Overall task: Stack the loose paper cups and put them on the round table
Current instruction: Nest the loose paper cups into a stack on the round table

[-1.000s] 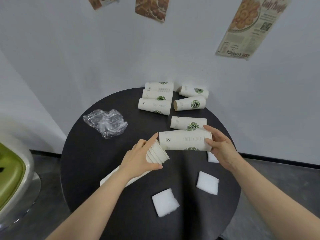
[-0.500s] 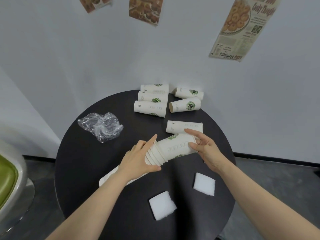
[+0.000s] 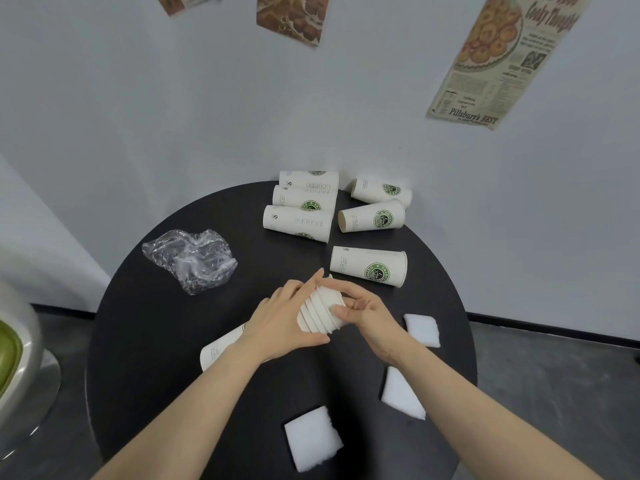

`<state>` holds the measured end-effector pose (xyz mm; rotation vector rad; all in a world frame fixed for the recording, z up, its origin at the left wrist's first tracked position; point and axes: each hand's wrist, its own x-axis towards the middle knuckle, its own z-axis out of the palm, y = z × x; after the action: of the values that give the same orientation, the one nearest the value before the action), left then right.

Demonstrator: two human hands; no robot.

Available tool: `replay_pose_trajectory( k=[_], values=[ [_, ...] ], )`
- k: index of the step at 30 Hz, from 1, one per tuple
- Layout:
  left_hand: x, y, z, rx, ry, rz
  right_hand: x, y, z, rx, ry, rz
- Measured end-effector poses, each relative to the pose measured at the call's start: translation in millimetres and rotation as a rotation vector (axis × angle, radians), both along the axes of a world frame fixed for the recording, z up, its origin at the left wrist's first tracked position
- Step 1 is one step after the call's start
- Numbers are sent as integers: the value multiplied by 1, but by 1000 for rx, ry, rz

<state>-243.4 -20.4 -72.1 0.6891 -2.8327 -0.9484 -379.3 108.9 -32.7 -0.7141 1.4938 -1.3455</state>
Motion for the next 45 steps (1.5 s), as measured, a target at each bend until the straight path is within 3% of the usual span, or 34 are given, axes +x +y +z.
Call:
replay_pose_trajectory(
  k=[7, 12, 17, 26, 31, 45],
  values=[
    [-18, -10, -6, -3, -28, -5, -23, -12, -11, -3, -28, 17],
    [-27, -17, -7, 12, -5, 60, -101, -10, -17, 106, 255, -436],
    [-34, -24, -3, 76, 30, 112, -170, -8, -37, 356, 407, -384],
    [-40, -29, -8, 50, 38, 164, -199, -35, -72, 267, 138, -427],
    [-40, -32, -9, 55, 35, 178, -190, -39, -76, 211, 89, -504],
    [-38, -27, -11, 76, 40, 155, -181, -1, -30, -38, 18, -430]
  ],
)
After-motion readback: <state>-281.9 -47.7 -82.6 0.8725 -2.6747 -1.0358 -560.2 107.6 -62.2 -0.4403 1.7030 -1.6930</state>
